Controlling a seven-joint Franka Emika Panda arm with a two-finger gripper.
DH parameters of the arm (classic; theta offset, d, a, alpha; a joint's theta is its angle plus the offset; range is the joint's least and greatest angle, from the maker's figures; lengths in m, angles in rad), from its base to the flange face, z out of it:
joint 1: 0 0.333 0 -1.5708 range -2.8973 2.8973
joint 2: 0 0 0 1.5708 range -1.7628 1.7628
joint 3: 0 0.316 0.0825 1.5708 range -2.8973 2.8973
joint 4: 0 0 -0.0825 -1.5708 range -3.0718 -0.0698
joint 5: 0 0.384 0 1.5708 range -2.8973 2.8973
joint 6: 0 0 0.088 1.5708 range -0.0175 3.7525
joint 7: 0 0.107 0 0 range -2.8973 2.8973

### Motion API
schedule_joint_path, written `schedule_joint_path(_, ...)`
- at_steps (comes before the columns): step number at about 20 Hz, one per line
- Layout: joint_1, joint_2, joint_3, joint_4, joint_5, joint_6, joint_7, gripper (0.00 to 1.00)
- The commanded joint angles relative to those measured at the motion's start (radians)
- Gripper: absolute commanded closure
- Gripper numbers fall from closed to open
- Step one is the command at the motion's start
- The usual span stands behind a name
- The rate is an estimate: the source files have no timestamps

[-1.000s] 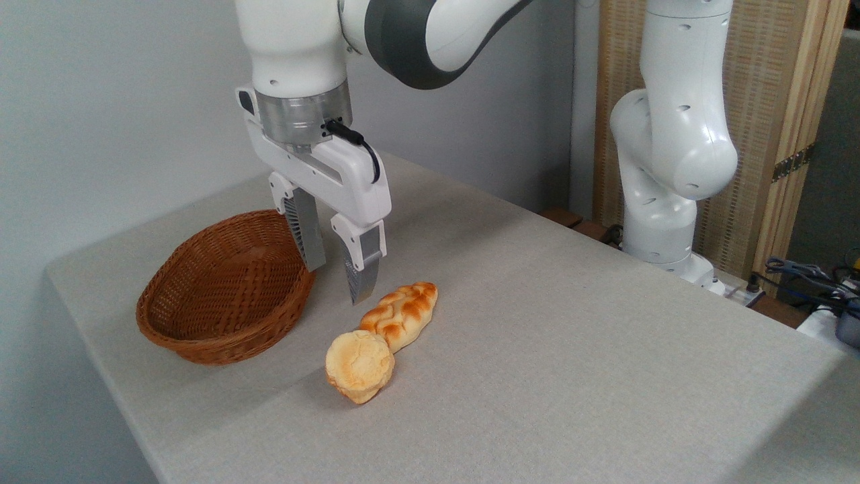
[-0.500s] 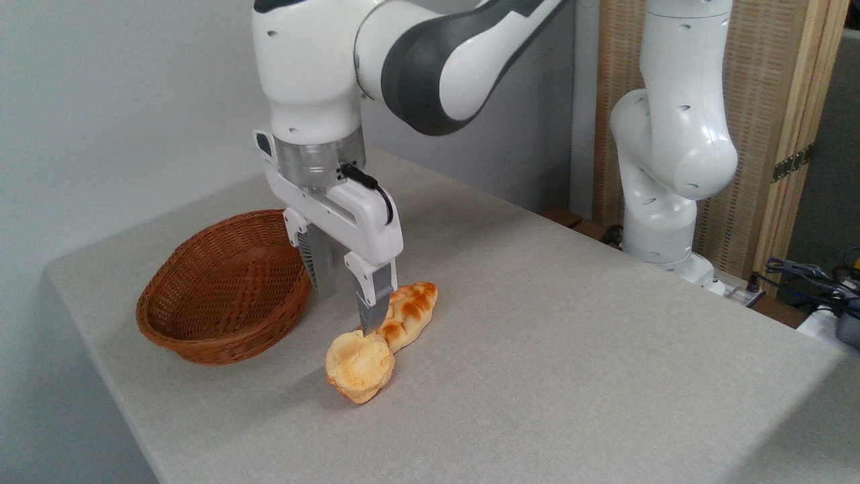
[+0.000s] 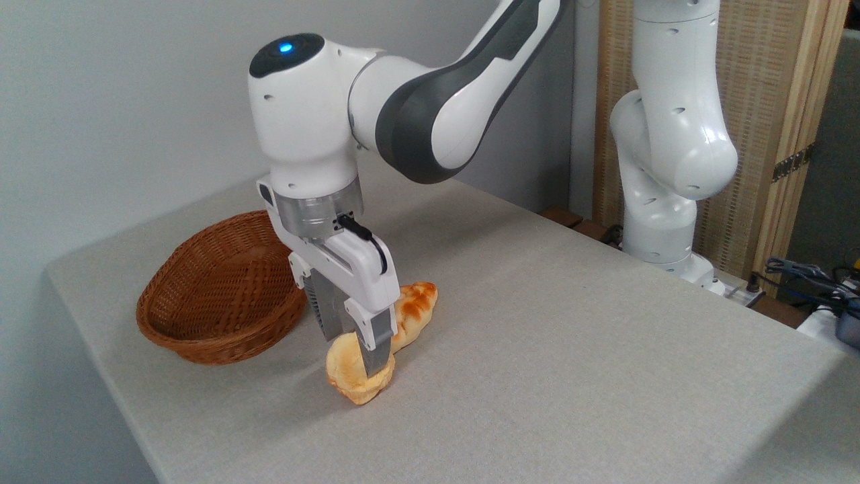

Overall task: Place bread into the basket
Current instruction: 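Close the gripper on the round bread roll, then lift the roll and carry it over the wicker basket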

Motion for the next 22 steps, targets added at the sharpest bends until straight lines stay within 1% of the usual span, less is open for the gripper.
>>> schedule_joint_path(1, -0.008, 0.013, 0.007, 0.002, 0.009, 0.021, 0.014, 0.00)
schedule_joint_path(4, -0.006, 0.017, 0.007, 0.002, 0.010, 0.024, 0.024, 0.00)
schedule_joint_path(5, -0.006, 0.024, 0.007, 0.002, 0.012, 0.027, 0.037, 0.03)
schedule_joint_path(8, -0.006, 0.025, 0.007, 0.002, 0.023, 0.030, 0.046, 0.43)
schedule_joint_path(9, -0.006, 0.025, 0.007, 0.003, 0.023, 0.030, 0.046, 0.50)
schedule_joint_path(10, -0.006, 0.025, 0.007, 0.002, 0.023, 0.029, 0.046, 0.53)
schedule_joint_path(16, -0.006, 0.025, 0.007, 0.003, 0.021, 0.029, 0.046, 0.53)
schedule_joint_path(22, -0.006, 0.014, 0.009, 0.025, 0.021, 0.026, 0.044, 0.51)
